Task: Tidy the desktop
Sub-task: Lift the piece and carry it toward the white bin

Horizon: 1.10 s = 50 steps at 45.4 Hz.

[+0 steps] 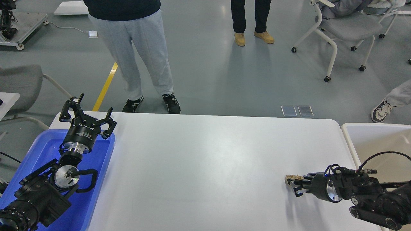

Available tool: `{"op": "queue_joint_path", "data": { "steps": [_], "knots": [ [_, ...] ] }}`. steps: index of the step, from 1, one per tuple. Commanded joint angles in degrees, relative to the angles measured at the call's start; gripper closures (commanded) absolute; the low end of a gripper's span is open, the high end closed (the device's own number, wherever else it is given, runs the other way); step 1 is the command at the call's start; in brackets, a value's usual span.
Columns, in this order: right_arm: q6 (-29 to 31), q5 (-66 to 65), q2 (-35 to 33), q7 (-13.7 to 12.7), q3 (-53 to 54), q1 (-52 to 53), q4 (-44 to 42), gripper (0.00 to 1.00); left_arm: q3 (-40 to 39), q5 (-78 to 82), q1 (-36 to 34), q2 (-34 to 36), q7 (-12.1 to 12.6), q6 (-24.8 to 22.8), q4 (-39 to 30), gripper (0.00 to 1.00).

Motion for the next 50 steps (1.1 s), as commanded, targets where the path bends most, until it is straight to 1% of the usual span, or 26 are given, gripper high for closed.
{"op": "queue_joint_path", "data": {
  "steps": [1, 4, 12, 18, 21, 27, 33, 40, 43, 50],
  "knots": [
    [-0.6, 0.2, -1.2, 2.2, -0.1, 1.2, 0.3, 1.0, 0.0, 0.0, 0.0, 0.1, 0.0, 0.0, 0.0, 0.0],
    [-0.6, 0.5, -2.0, 2.3, -0.2, 1.9, 0.7, 1.0, 0.0, 0.0, 0.0, 0.0, 0.0, 0.0, 0.0, 0.0],
    [0.8, 1.9, -7.6, 2.3, -0.5, 7.8, 5.7, 1.0, 0.0, 0.0, 0.0, 0.1, 0.0, 0.0, 0.0, 0.0],
    [5.2, 4.4, -12.3, 2.3, -2.1, 13.3, 10.4, 1.0, 0.0, 0.0, 0.0, 0.0, 0.0, 0.0, 0.0, 0.0],
    [6.6, 5.1, -14.1, 2.3, -2.8, 15.9, 12.4, 1.0, 0.0, 0.0, 0.0, 0.1, 0.0, 0.0, 0.0, 0.0],
    [9.1, 5.2, -18.6, 3.4, -4.7, 22.6, 17.5, 1.0, 0.0, 0.0, 0.0, 0.1, 0.0, 0.0, 0.0, 0.0],
    [14.3, 5.2, -21.1, 3.6, -5.6, 29.2, 18.8, 1.0, 0.0, 0.0, 0.0, 0.1, 0.0, 0.0, 0.0, 0.0],
    [21.1, 5.2, -23.2, 4.9, -4.8, 34.9, 20.5, 1.0, 0.0, 0.0, 0.1, 0.1, 0.0, 0.0, 0.0, 0.0],
    [22.5, 5.3, -23.8, 4.9, -4.8, 37.0, 21.7, 1.0, 0.0, 0.0, 0.0, 0.1, 0.0, 0.1, 0.0, 0.0],
    [23.4, 5.6, -23.9, 4.9, -4.9, 39.2, 22.2, 1.0, 0.0, 0.0, 0.0, 0.0, 0.0, 0.1, 0.0, 0.0]
  ]
}}
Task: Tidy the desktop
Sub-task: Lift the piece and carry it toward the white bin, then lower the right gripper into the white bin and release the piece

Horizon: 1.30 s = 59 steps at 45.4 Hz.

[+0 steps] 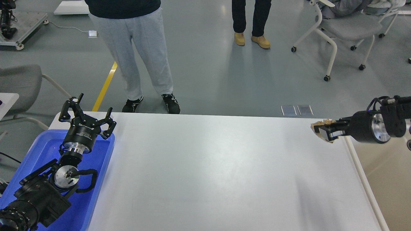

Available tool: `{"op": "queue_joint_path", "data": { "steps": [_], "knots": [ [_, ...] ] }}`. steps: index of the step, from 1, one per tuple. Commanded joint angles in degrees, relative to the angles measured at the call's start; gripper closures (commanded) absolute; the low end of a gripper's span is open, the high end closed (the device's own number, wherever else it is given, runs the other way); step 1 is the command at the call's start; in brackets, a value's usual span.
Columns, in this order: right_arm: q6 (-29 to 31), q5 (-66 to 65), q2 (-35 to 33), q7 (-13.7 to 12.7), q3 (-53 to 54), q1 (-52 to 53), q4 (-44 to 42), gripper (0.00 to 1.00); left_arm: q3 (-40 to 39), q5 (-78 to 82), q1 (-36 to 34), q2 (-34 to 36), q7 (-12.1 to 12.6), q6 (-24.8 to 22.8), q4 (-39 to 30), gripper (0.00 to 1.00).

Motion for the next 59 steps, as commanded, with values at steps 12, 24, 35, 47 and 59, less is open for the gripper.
{"op": "queue_joint_path", "data": {
  "steps": [12, 24, 35, 47, 59],
  "knots": [
    [5.6, 0.7, -4.0, 0.7, -0.5, 8.2, 3.0, 1.0, 0.0, 0.0, 0.1, -0.1, 0.0, 0.1, 0.0, 0.0],
    [6.4, 0.8, -6.8, 0.9, -0.8, 10.8, 5.2, 1.0, 0.0, 0.0, 0.1, -0.1, 0.0, 0.0, -0.1, 0.0],
    [5.6, 0.9, -12.6, 1.0, 0.0, 8.6, 3.5, 1.0, 0.0, 0.0, 0.1, -0.1, 0.0, 0.0, -0.1, 0.0],
    [-0.4, 5.0, -20.0, 1.4, 1.2, 2.1, 1.3, 1.0, 0.0, 0.0, 0.1, 0.0, 0.0, 0.1, 0.0, 0.0],
    [-5.0, 22.8, -20.6, 2.9, 1.2, -4.9, -8.2, 1.0, 0.0, 0.0, 0.0, -0.1, 0.0, 0.1, 0.0, 0.0]
  ]
}}
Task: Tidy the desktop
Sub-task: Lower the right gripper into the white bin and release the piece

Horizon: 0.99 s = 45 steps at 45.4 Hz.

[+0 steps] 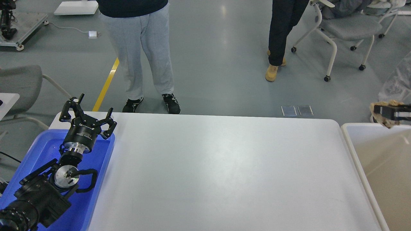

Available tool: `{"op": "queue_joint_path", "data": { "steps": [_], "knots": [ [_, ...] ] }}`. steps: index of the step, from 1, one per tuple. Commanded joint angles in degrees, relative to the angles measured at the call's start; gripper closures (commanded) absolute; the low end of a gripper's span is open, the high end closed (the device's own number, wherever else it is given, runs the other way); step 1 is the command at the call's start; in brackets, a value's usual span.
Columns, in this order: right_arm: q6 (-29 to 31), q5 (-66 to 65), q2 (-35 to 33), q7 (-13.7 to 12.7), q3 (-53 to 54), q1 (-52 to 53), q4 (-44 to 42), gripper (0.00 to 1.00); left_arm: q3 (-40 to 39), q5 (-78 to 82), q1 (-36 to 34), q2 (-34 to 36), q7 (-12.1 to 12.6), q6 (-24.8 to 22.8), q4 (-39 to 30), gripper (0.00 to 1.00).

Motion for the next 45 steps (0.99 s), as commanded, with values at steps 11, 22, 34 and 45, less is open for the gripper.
{"op": "queue_joint_path", "data": {
  "steps": [11, 22, 34, 45],
  "knots": [
    [-9.5, 31.0, 1.3, 1.9, 0.2, -15.5, -15.0, 1.0, -0.1, 0.0, 0.0, 0.0, 0.0, 0.0, 0.0, 0.0],
    [-10.0, 48.2, 10.0, 2.3, 0.8, -26.8, -28.1, 1.0, 0.0, 0.0, -0.1, 0.1, 0.0, 0.0, 0.0, 0.0],
    [-10.9, 54.8, 21.6, 2.0, 10.1, -41.6, -43.2, 1.0, 0.0, 0.0, 0.0, 0.0, 0.0, 0.0, 0.0, 0.0],
    [-10.3, 55.0, 31.3, 1.5, 13.5, -48.2, -56.6, 1.0, 0.0, 0.0, 0.0, 0.0, 0.0, 0.0, 0.0, 0.0]
  ]
}}
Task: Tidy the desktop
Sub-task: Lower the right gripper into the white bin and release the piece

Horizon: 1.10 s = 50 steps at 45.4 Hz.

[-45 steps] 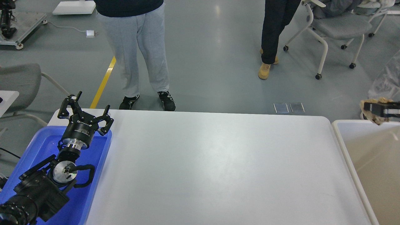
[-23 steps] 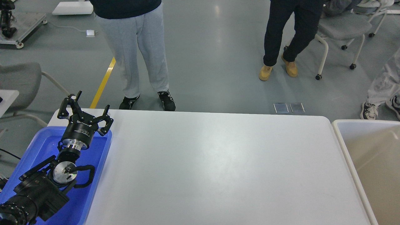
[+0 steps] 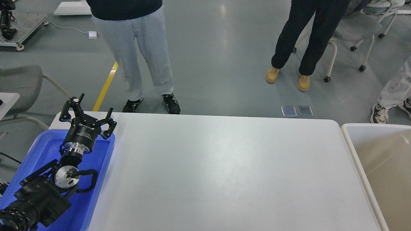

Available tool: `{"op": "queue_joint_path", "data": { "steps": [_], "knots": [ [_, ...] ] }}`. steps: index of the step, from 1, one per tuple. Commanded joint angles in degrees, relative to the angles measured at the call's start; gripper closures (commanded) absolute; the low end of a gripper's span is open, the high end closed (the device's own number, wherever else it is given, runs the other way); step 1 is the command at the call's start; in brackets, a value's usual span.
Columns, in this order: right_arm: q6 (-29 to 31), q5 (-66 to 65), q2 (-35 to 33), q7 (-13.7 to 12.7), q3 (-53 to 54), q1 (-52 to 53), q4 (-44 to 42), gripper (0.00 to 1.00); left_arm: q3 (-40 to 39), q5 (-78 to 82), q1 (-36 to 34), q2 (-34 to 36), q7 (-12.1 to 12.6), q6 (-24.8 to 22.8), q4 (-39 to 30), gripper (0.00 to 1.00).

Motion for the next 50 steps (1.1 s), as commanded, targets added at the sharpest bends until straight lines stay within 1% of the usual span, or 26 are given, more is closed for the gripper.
{"op": "queue_joint_path", "data": {
  "steps": [1, 7, 9, 13, 23, 27, 32, 50],
  "knots": [
    [0.2, 2.8, 10.5, -0.3, 3.9, -8.5, -14.2, 1.0, 0.0, 0.0, 0.1, 0.0, 0.0, 0.0, -0.1, 0.0],
    [0.4, 5.7, 15.9, -0.4, 3.9, -10.4, -20.2, 1.0, 0.0, 0.0, 0.0, 0.0, 0.0, 0.0, 0.0, 0.0],
    [0.4, 6.4, 17.6, -0.8, 3.9, -10.6, -22.1, 1.0, 0.0, 0.0, 0.0, 0.0, 0.0, 0.0, -0.1, 0.0],
    [0.1, 7.3, 20.8, -2.4, 3.8, -10.8, -25.7, 1.0, 0.0, 0.0, 0.0, 0.0, 0.0, 0.0, 0.0, 0.0],
    [-0.5, 7.5, 26.6, -3.3, 5.2, -11.2, -32.6, 1.0, 0.0, 0.0, 0.1, 0.0, 0.0, 0.0, 0.0, 0.0],
    [-0.9, 7.4, 27.6, -3.7, 6.2, -11.2, -34.2, 1.0, 0.0, 0.0, 0.0, 0.0, 0.0, 0.0, 0.0, 0.0],
    [-2.1, 7.4, 27.8, -3.8, 6.1, -11.1, -34.1, 1.0, 0.0, 0.0, 0.1, 0.0, 0.0, 0.0, -0.1, 0.0],
    [-2.4, 7.3, 27.8, -3.7, 5.7, -10.8, -34.1, 1.0, 0.0, 0.0, 0.0, 0.0, 0.0, 0.0, -0.1, 0.0]
  ]
}}
